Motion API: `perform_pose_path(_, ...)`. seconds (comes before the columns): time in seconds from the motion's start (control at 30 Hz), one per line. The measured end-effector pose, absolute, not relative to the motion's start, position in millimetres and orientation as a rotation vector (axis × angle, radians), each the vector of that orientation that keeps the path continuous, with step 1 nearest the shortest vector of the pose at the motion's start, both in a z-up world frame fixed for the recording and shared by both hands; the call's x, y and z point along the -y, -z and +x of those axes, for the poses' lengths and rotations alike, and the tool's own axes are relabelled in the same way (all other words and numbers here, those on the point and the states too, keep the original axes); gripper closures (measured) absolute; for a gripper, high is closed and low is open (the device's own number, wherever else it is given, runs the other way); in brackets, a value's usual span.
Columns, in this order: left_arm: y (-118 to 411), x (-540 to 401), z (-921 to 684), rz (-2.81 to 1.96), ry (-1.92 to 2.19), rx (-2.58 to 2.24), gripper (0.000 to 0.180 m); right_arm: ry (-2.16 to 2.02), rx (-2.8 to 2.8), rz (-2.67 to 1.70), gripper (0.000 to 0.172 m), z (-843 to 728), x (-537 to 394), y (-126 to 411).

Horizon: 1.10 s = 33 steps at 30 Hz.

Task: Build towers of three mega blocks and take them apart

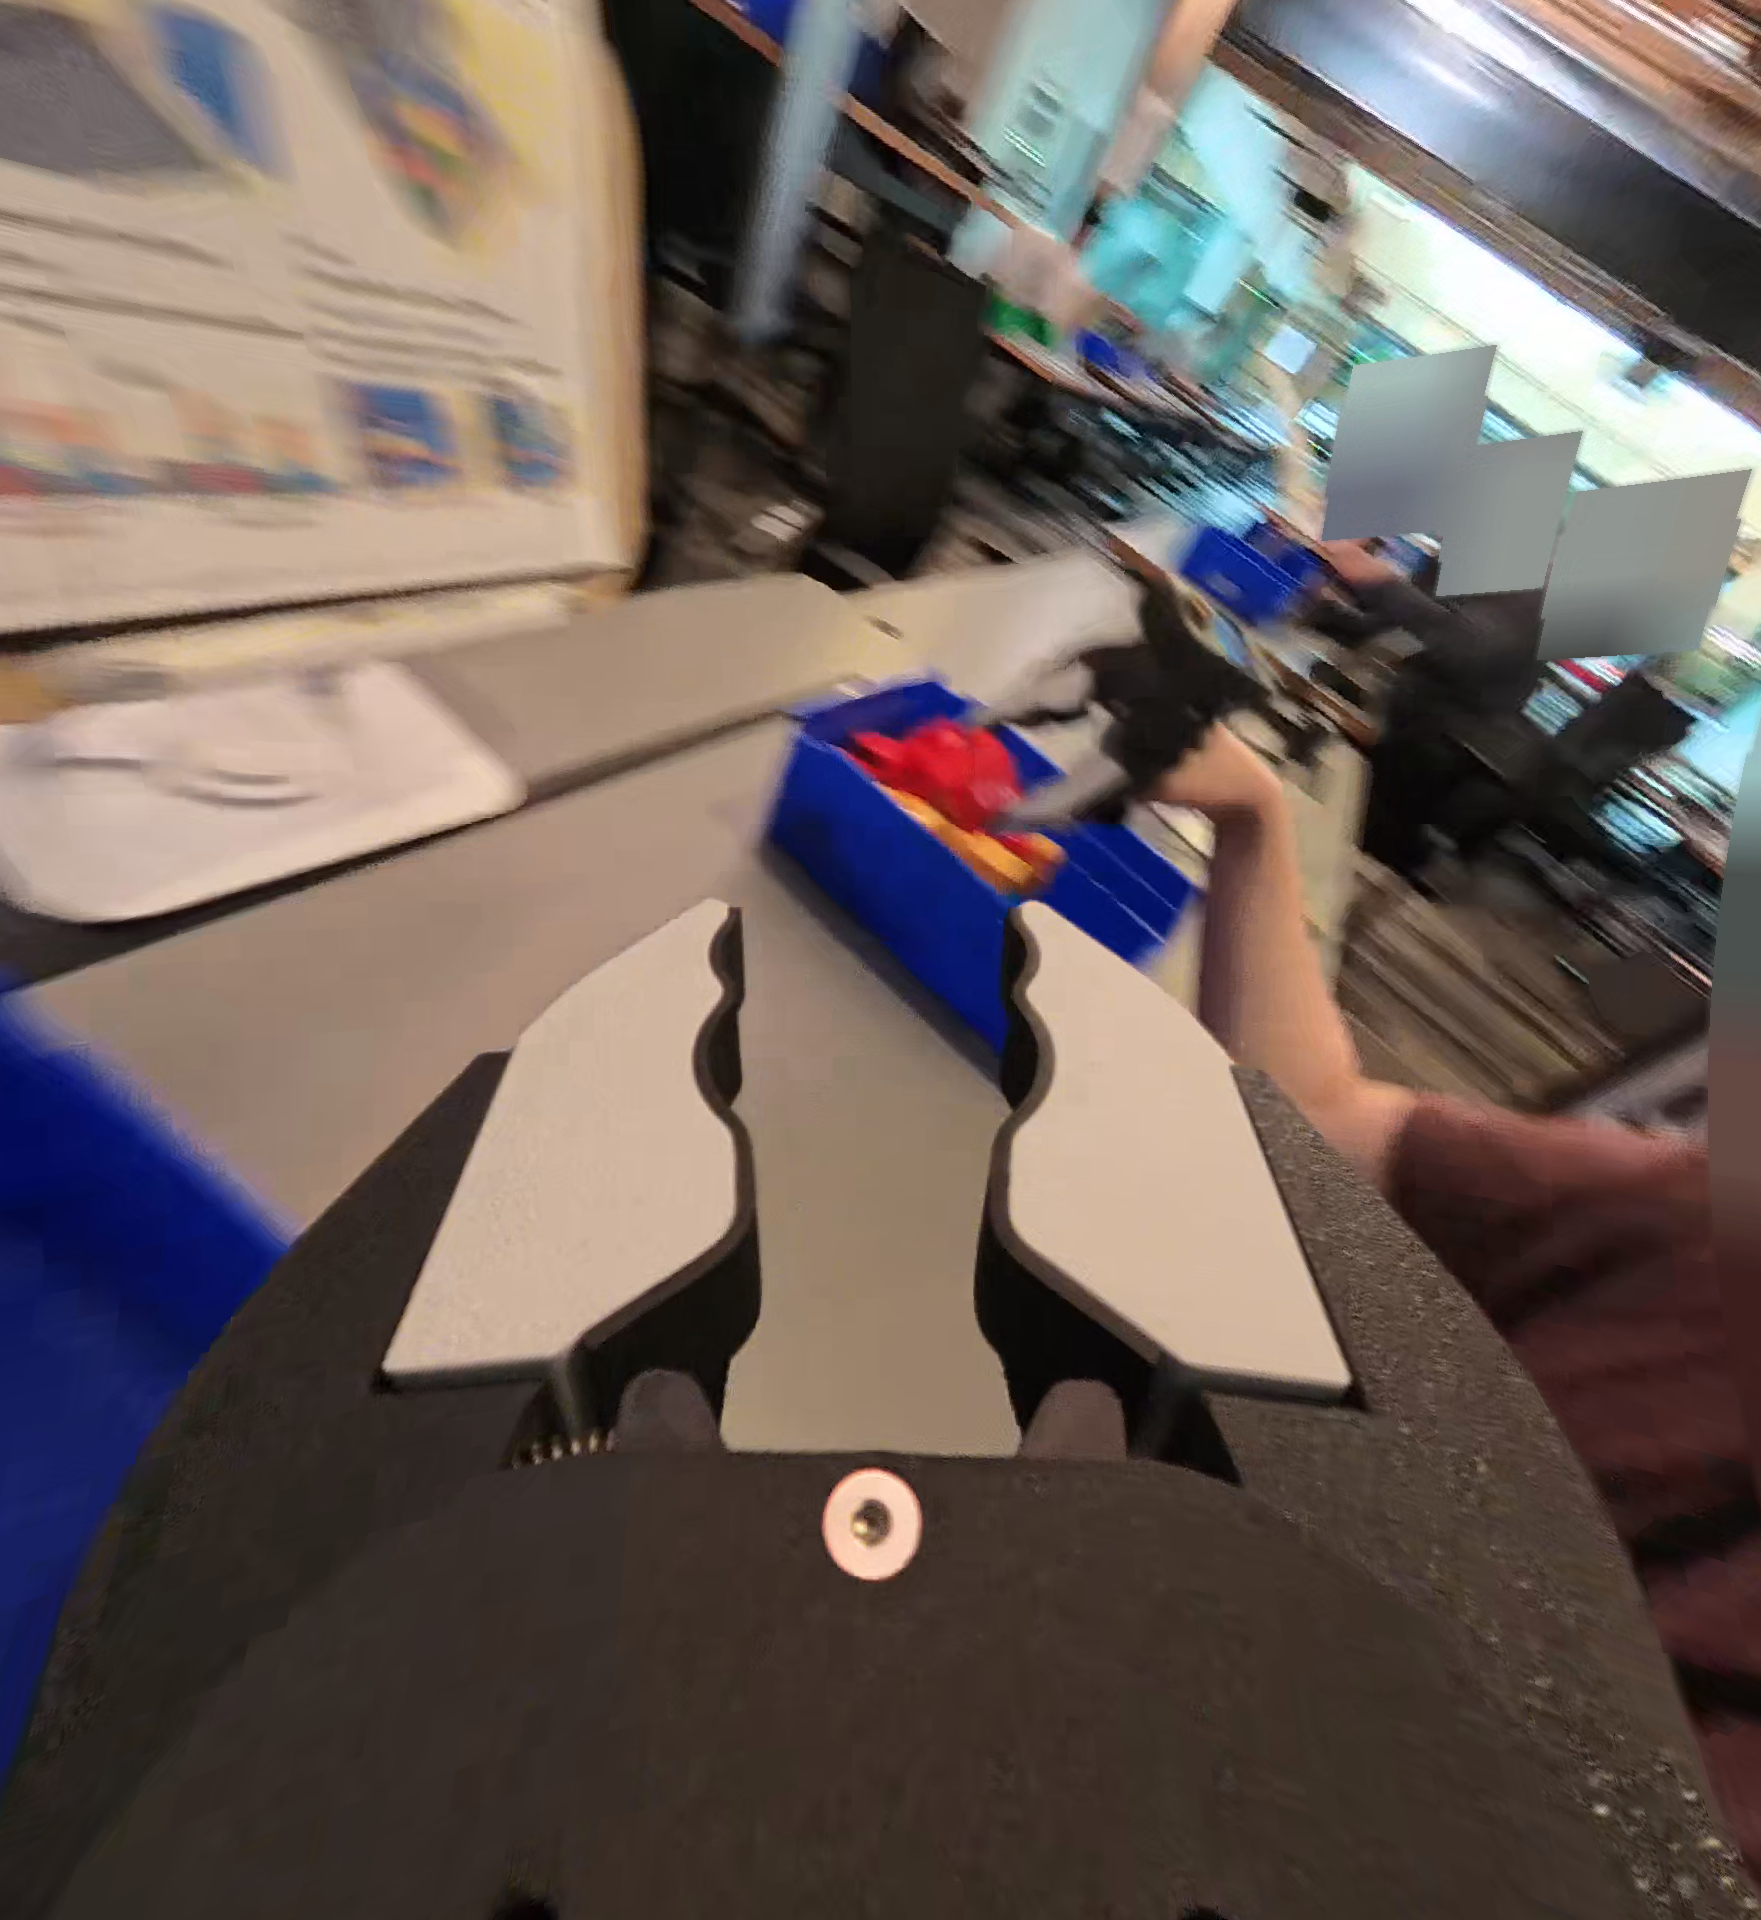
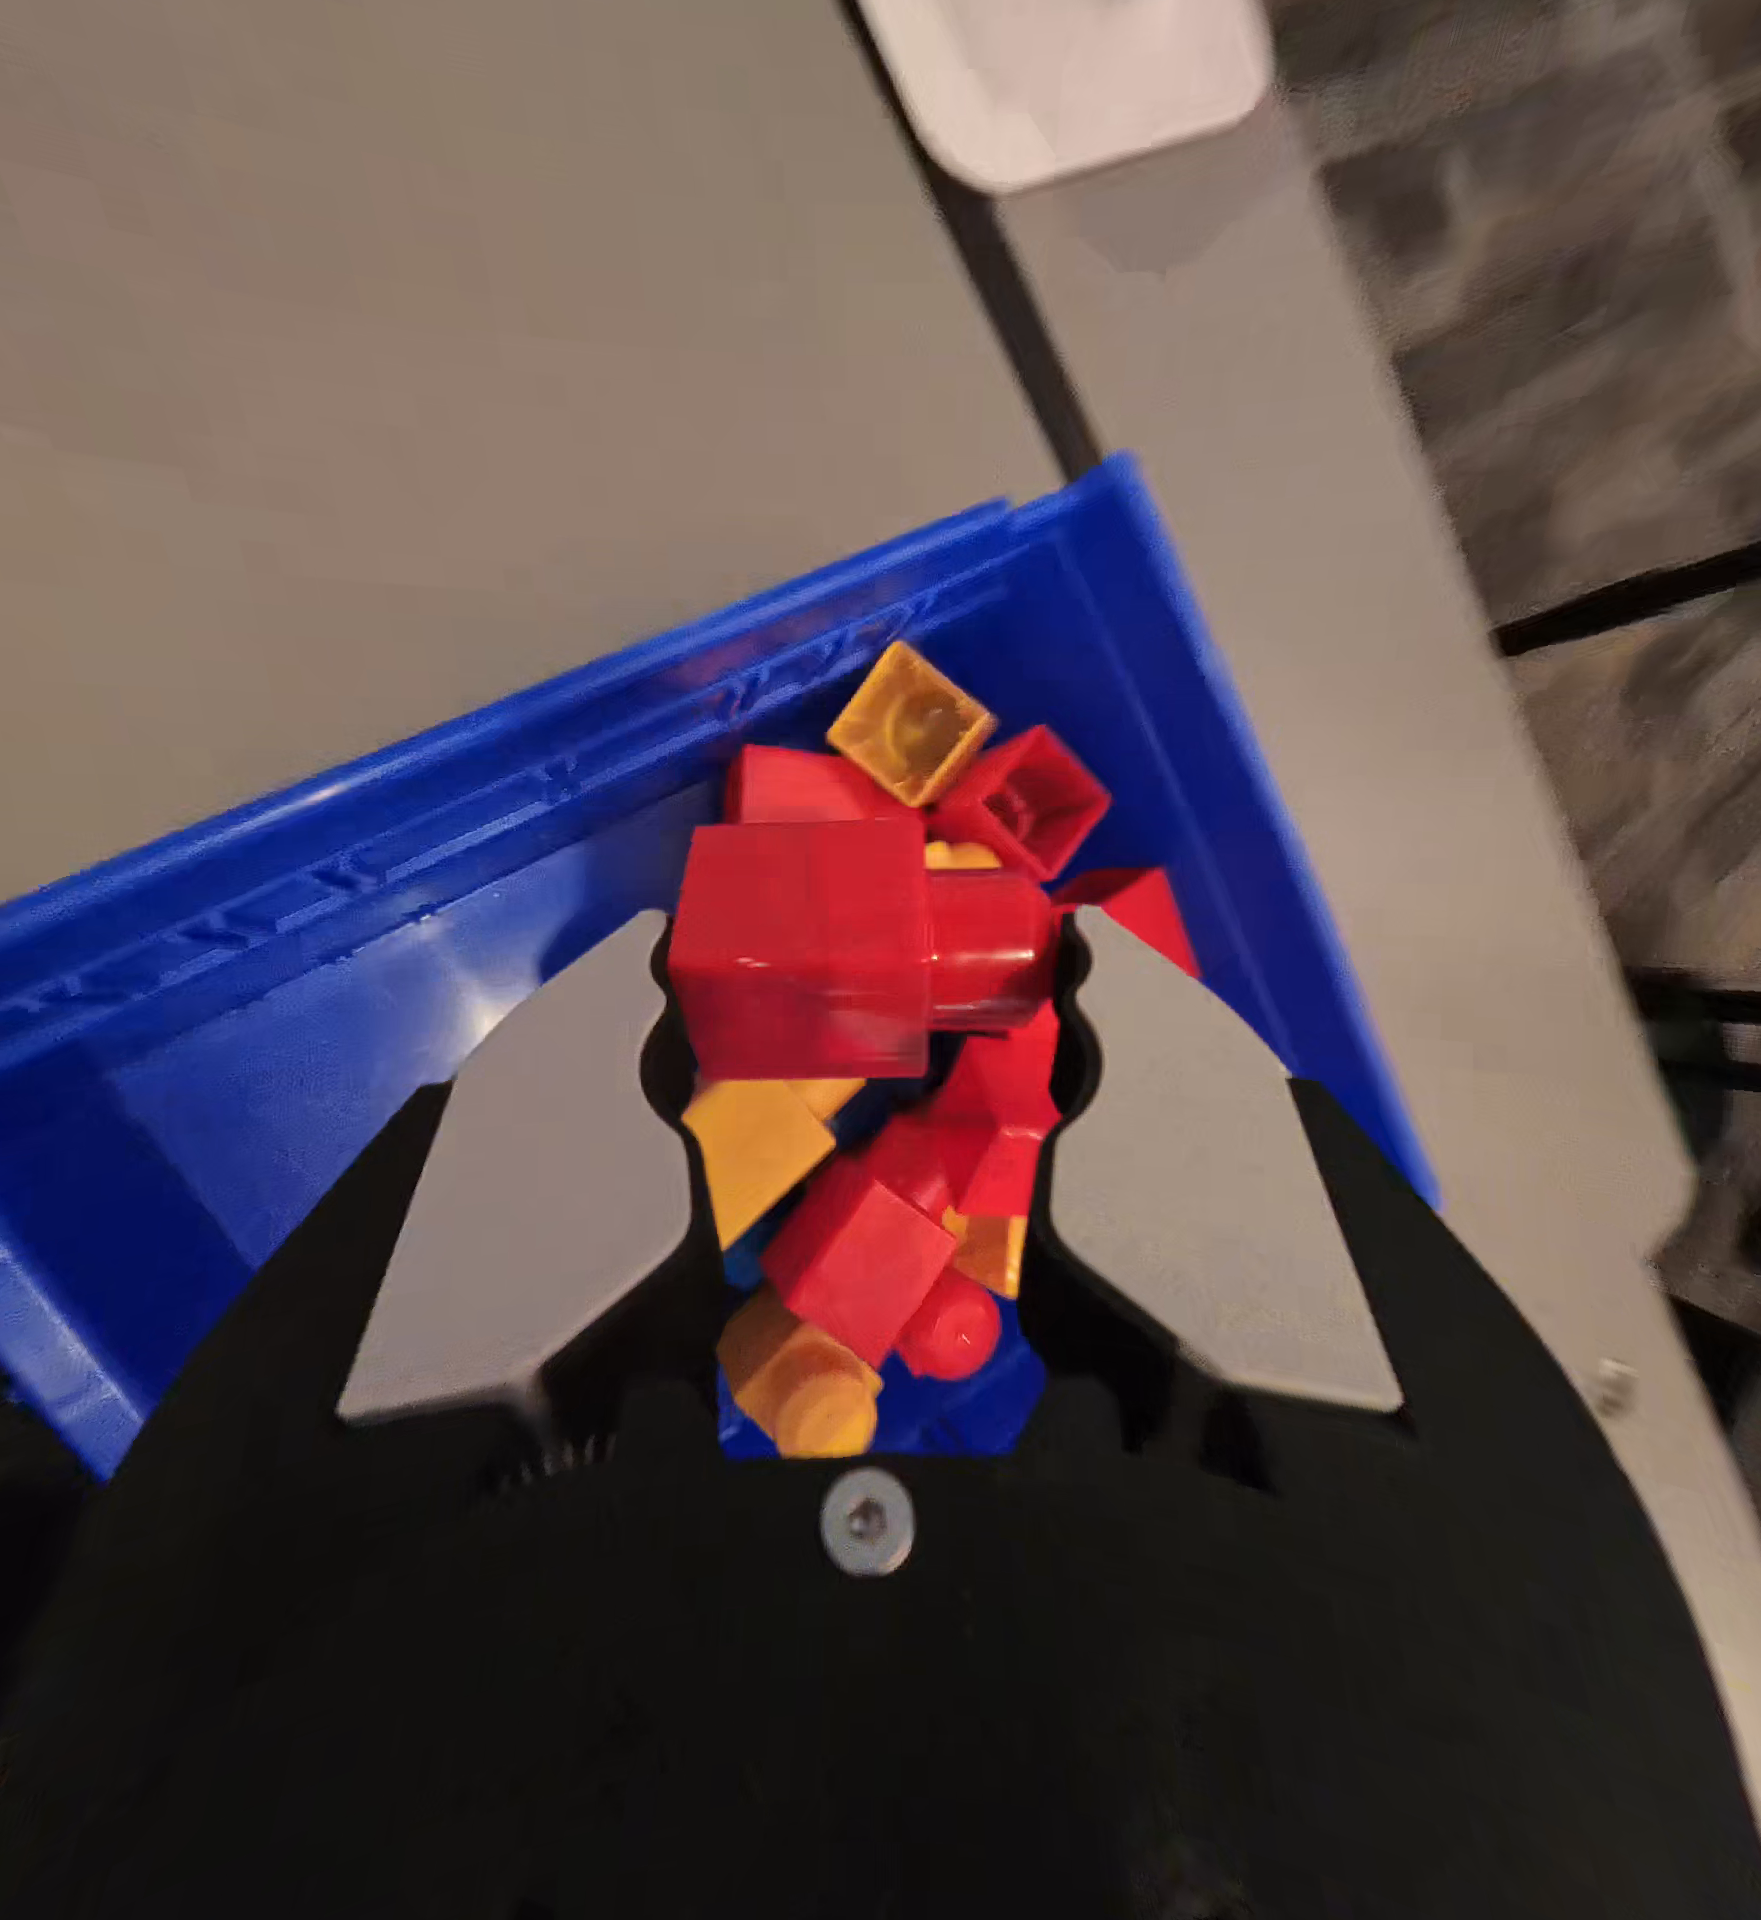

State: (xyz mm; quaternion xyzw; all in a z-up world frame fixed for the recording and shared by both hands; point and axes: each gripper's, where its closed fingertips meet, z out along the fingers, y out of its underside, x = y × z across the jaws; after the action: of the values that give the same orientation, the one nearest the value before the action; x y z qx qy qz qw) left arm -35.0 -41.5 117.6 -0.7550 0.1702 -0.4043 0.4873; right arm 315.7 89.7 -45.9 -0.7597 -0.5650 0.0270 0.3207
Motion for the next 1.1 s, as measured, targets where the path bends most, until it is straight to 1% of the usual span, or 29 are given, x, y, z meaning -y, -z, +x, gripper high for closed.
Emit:
perform_pose_path(0.1, -104, 33, -123, -1.936, 0.597, -0.154, 0.134, -0.05, 1.391, -2.048, 0.103, 316, -111, 55)
perform_pose_path(0.17, -83, 38, -176, -2.059, 0.311, -0.033, 0.135, 0.022, 1.361, -2.054, 0.091, 319, -118, 53)
perform_pose_path(0.2, -77, 42, -191, -2.095, 0.247, -0.008, 0.137, 0.048, 1.35, -2.039, 0.09, 320, -120, 50)
perform_pose_path(0.27, -76, 43, -202, -2.07, 0.274, 0.027, 0.147, 0.062, 1.339, -2.017, 0.09, 319, -119, 44)
perform_pose_path(0.37, -81, 29, -215, -1.95, 0.34, 0.119, 0.148, 0.055, 1.344, -1.978, 0.091, 316, -116, 35)
perform_pose_path(0.47, -50, 9, -229, -2.029, 0.255, 0.191, 0.137, 0.052, 1.337, -1.936, 0.093, 313, -115, 27)
perform_pose_path(0.57, -9, -17, -238, -2.116, 0.15, 0.23, 0.13, 0.045, 1.332, -1.917, 0.094, 311, -116, 25)
perform_pose_path(0.63, 16, -31, -247, -2.158, 0.04, 0.238, 0.129, 0.059, 1.338, -1.912, 0.094, 312, -117, 26)
perform_pose_path(0.67, 27, -35, -253, -2.18, -0.031, 0.254, 0.124, 0.067, 1.339, -1.914, 0.095, 312, -118, 27)
perform_pose_path(0.8, 57, -47, -267, -2.218, -0.186, 0.283, 0.112, 0.078, 1.352, -1.922, 0.095, 312, -118, 31)
perform_pose_path(0.97, 91, -59, -277, -2.288, -0.21, 0.313, 0.111, 0.08, 1.369, -1.911, 0.096, 310, -116, 30)
perform_pose_path(1.1, 111, -62, -277, -2.355, -0.115, 0.344, 0.119, 0.077, 1.377, -1.907, 0.097, 308, -114, 30)
